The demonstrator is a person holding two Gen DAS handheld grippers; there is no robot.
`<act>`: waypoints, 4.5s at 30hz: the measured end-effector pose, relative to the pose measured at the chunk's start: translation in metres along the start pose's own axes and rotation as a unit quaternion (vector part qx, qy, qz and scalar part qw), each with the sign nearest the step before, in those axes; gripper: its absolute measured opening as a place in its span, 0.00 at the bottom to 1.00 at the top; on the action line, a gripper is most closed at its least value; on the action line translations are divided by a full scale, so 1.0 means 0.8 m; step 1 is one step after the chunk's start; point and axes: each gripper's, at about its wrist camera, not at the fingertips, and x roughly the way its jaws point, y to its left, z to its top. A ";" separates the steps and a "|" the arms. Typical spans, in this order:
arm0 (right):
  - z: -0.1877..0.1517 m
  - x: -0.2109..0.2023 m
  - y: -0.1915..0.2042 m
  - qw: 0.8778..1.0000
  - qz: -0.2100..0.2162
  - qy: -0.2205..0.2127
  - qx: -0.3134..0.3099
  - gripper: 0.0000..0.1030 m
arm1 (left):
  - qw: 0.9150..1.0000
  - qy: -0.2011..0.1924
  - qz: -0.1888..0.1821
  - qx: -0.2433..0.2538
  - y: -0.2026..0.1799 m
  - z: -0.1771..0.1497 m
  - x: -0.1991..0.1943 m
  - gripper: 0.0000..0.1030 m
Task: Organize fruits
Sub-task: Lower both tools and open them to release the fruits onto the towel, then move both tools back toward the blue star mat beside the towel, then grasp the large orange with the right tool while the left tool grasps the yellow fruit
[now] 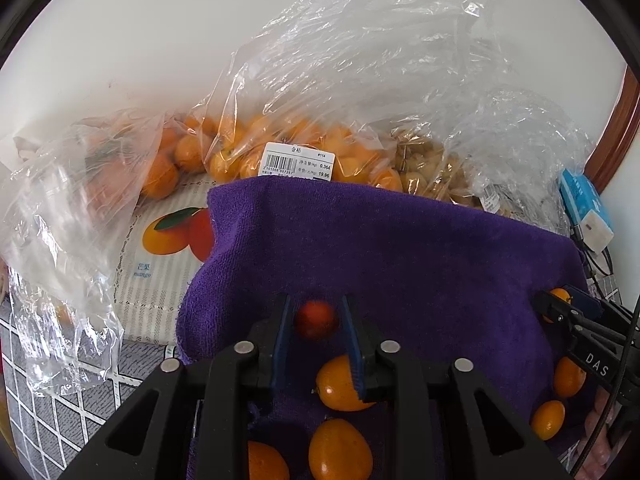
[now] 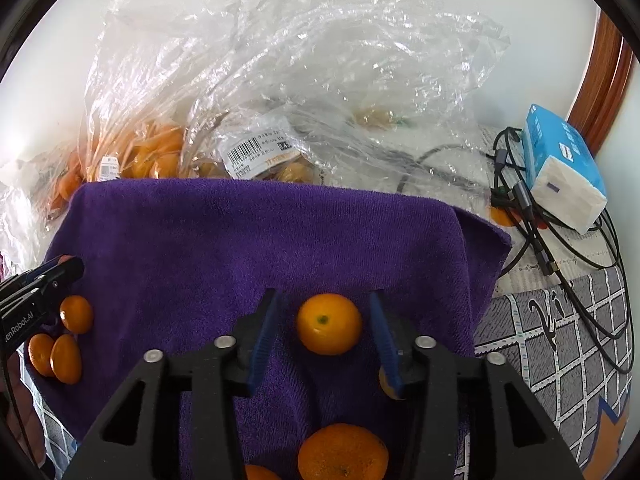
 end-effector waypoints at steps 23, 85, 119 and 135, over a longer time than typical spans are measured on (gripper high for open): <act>-0.006 -0.120 0.022 0.993 -0.011 -0.114 -0.007 0.68 | 0.997 -0.067 0.020 -0.029 0.008 0.006 -0.112 0.46; -0.254 -0.152 0.039 0.997 -0.009 -0.067 -0.031 0.40 | 0.999 -0.025 0.037 0.001 0.091 -0.260 -0.153 0.88; -0.260 -0.147 -0.001 0.997 0.014 -0.073 0.000 0.40 | 0.997 -0.010 -0.063 0.045 -0.064 -0.187 -0.119 0.45; -0.258 -0.145 -0.002 0.997 0.016 -0.071 0.000 0.40 | 0.998 -0.025 -0.054 0.017 -0.023 -0.206 -0.139 0.26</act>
